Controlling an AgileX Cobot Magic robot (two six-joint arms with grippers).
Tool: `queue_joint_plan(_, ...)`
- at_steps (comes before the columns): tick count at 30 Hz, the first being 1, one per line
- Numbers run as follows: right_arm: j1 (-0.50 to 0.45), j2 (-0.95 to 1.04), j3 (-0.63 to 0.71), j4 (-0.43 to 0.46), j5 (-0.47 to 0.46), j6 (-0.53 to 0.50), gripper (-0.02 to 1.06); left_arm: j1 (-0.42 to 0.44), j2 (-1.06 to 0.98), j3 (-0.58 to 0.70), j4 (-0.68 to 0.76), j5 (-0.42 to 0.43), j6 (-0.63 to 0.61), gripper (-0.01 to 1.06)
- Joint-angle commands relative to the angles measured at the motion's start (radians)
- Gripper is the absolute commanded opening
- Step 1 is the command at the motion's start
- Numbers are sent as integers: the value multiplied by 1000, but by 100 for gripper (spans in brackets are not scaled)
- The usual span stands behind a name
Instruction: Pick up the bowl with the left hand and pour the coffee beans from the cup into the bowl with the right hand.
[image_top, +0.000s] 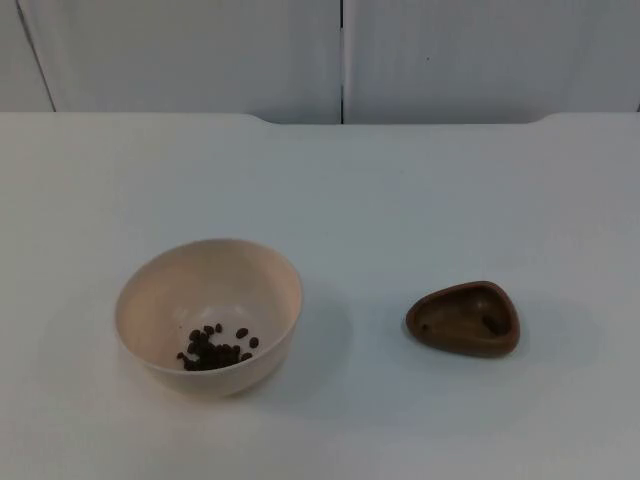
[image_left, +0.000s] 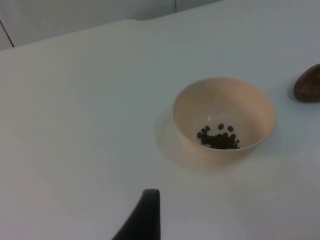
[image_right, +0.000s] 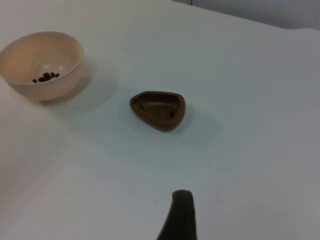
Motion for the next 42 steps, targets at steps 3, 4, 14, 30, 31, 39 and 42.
queue_joint_plan(3,-3,-2,0,0,-12,1,67,2,-4,3,3,-1,-6,95)
queue_joint_plan(4,-3,-2,0,0,-12,1,67,2,-4,3,3,-1,-6,95)
queue_joint_plan(14,-3,-2,0,0,-12,1,76,2,-4,3,5,-1,-8,95)
queue_joint_plan(30,-3,-2,2,0,-12,1,105,2,-4,7,99,-1,-148,105)
queue_joint_plan(31,-3,-2,2,0,-12,1,105,2,-4,7,99,-1,-148,105)
queue_joint_plan(39,-3,-2,2,0,-12,1,105,2,-4,7,99,-1,-148,105)
queue_joint_plan(42,-3,-2,2,0,-12,1,105,2,-4,7,99,-1,-148,105)
